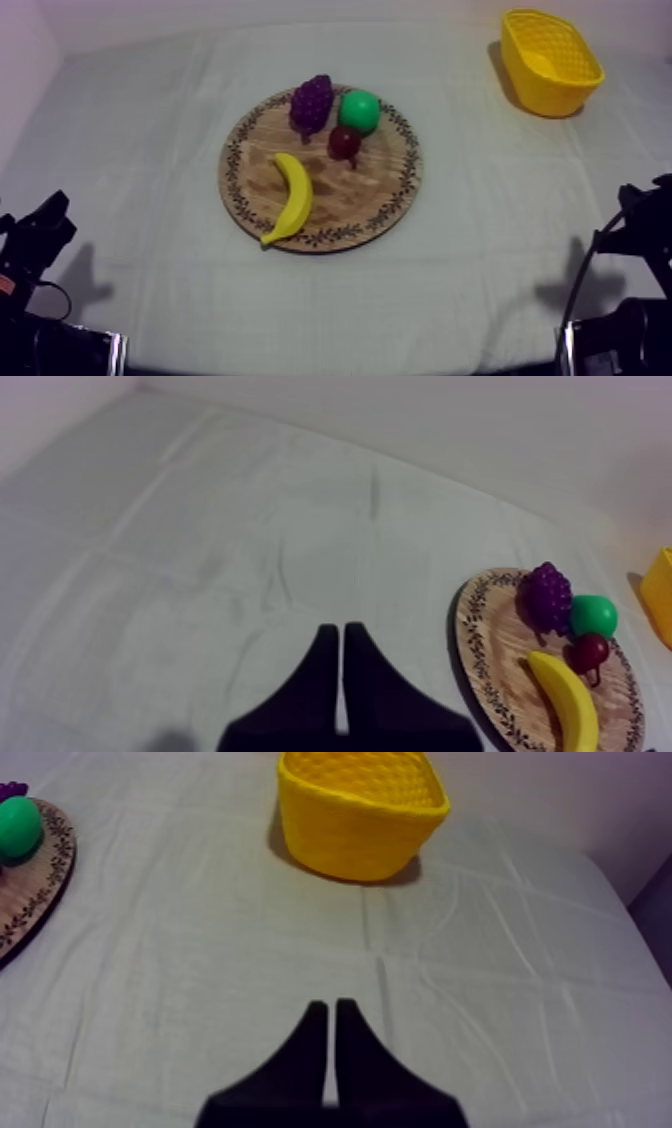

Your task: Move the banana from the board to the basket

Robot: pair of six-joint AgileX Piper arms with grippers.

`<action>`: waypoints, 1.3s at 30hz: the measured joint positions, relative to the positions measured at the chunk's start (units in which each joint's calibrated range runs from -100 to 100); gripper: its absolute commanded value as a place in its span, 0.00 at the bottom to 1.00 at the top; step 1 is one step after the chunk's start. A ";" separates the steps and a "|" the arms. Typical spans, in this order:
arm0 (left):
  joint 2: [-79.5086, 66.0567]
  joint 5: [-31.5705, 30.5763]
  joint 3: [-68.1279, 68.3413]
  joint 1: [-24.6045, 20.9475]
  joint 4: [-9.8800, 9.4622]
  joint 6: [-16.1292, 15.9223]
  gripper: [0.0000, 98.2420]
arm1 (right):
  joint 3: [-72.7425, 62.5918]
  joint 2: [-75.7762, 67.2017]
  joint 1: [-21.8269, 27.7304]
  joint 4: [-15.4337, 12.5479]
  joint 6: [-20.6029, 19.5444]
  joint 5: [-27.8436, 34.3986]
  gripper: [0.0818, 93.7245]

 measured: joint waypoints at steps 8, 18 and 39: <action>0.00 0.00 0.00 0.00 0.00 0.00 0.00 | 0.00 0.00 -2.86 0.13 -4.92 1.06 0.03; 0.00 0.00 0.00 0.00 0.00 0.00 0.00 | -0.18 0.00 -2.89 0.18 -10.35 2.39 0.01; 0.00 0.00 0.00 0.00 0.00 0.00 0.00 | -19.17 16.99 -11.32 1.09 -11.80 6.72 0.02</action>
